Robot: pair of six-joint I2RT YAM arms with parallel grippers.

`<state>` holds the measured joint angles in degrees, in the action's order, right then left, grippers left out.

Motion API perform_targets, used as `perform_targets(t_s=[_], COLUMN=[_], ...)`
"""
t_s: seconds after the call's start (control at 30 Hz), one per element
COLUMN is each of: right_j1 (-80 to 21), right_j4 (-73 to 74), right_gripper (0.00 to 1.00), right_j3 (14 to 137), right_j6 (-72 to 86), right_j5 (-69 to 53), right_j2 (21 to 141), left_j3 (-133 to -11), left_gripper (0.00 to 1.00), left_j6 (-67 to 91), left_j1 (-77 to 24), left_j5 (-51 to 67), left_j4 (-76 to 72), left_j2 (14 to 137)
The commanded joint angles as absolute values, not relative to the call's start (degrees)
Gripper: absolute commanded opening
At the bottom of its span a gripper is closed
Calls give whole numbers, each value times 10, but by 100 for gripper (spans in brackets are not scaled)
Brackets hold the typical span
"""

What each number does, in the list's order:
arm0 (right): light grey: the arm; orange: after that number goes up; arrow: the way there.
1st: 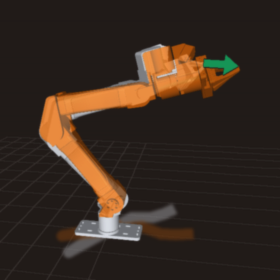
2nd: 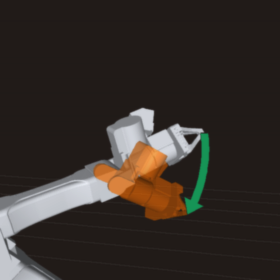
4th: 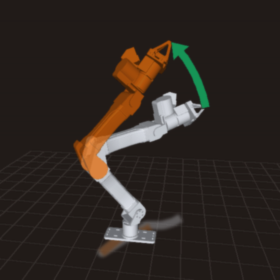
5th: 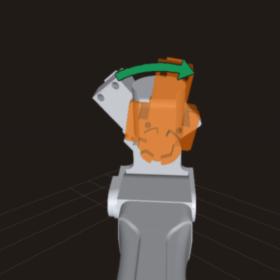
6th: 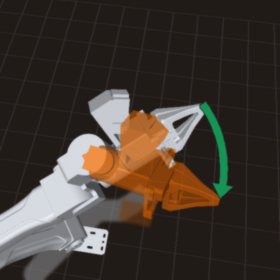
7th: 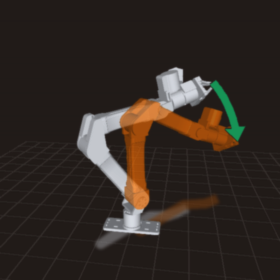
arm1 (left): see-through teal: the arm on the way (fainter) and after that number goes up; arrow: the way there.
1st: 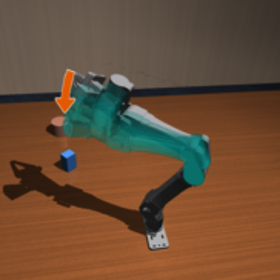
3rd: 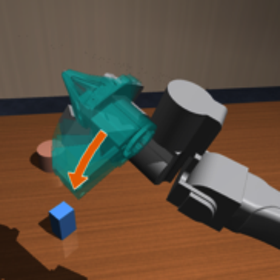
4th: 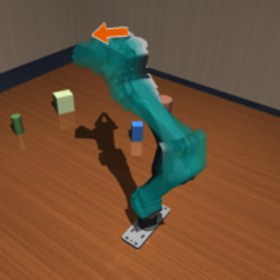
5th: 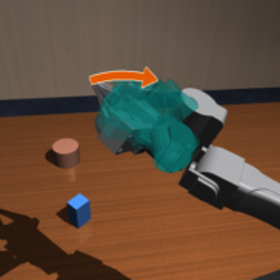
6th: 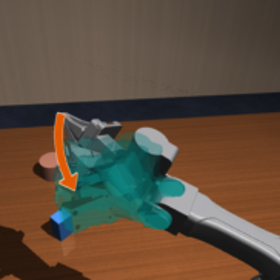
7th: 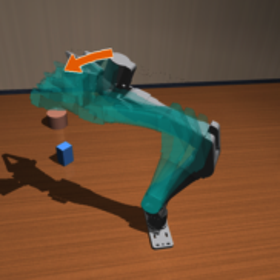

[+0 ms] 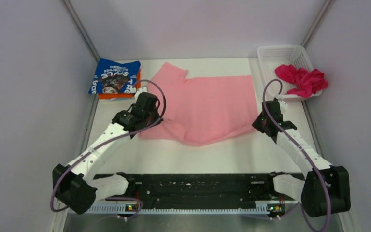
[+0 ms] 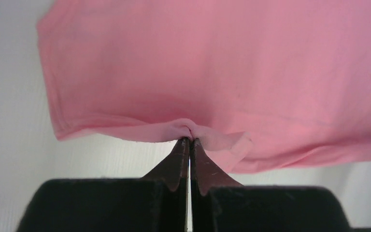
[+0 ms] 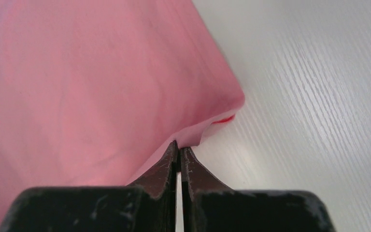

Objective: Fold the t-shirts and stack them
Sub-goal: Grab the side of the flattened tshirt closest away from the robot with both arms, then fold the flattened tshirt in 1/3 of the way

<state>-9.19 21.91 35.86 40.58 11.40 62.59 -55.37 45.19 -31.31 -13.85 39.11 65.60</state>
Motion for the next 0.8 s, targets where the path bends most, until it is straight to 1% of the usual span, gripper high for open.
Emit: perform_targets(t_s=[0.0, 0.23, 0.77], right_j1=[-91, -88, -80], right_j4=[206, 205, 156], right_gripper=[0, 0, 0], right_j3=[414, 472, 535], right_j6=[386, 366, 341], right_j5=[134, 159, 165], right_j2=[657, 706, 801], left_j3=[-606, -641, -708], left_gripper=[0, 0, 0], left_j6=[402, 366, 301], left_j1=[-258, -198, -153], left_j5=[-163, -136, -100], left_j4=[339, 300, 239], left_j2=[681, 727, 838])
